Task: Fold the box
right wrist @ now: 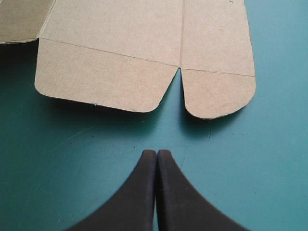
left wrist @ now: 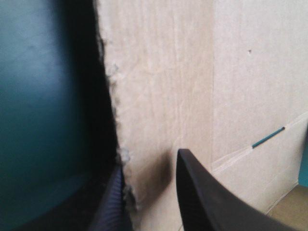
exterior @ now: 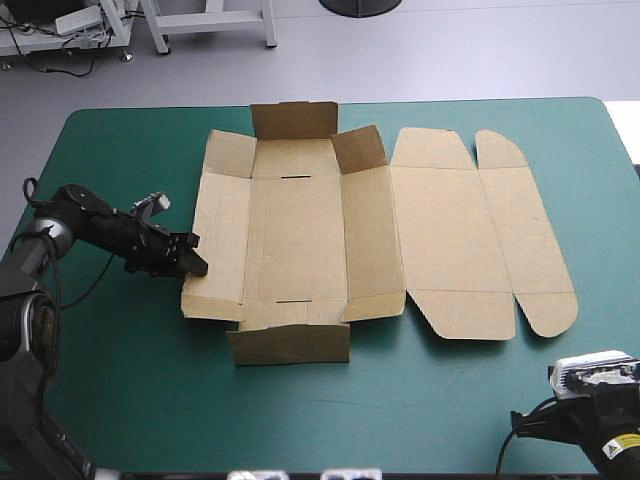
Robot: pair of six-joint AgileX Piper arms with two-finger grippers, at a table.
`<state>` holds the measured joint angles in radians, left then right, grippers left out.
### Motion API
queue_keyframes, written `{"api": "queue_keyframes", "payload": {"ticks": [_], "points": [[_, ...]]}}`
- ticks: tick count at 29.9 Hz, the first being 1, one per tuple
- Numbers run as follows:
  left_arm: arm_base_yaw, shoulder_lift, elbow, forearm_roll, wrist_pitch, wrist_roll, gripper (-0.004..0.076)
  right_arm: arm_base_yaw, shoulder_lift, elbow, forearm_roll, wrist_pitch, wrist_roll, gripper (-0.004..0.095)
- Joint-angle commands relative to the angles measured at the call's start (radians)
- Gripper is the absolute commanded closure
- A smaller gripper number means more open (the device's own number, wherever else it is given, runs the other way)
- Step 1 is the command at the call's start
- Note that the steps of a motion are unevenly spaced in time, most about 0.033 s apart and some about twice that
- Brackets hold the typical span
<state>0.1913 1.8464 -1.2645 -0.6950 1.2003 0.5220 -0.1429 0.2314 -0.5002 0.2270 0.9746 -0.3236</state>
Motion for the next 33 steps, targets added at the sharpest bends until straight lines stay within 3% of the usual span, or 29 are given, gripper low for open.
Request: {"api": "queue_keyframes", "payload": {"ticks": [1,6,9,10,11,18,33], "points": [[-0.041,-0.032,-0.026,-0.090,0.074,-0.006,0.0479,0.000,0.017,-0.024,0.006,-0.067,-0.001,0.0932],[-0.117,-0.032,-0.026,-0.084,-0.010,-0.006,0.0500,0.000,0.017,-0.024,0.009,-0.067,-0.001,0.0932],[-0.152,-0.032,-0.026,-0.075,-0.052,-0.006,0.0632,0.000,0.017,-0.024,0.011,-0.067,-0.001,0.0932],[-0.159,-0.032,-0.026,-0.071,-0.062,-0.006,0.0713,0.000,0.017,-0.024,0.011,-0.067,-0.001,0.0932],[-0.164,-0.032,-0.026,-0.063,-0.069,0.000,0.0725,0.000,0.017,-0.024,0.011,-0.067,-0.001,0.0932],[-0.166,-0.072,-0.029,-0.005,-0.087,0.000,0.0729,0.000,0.017,-0.024,0.013,-0.067,-0.001,0.0932],[-0.166,-0.452,-0.033,0.118,-0.126,0.021,0.0729,0.000,0.017,-0.030,0.017,-0.079,-0.011,0.0932]]}}
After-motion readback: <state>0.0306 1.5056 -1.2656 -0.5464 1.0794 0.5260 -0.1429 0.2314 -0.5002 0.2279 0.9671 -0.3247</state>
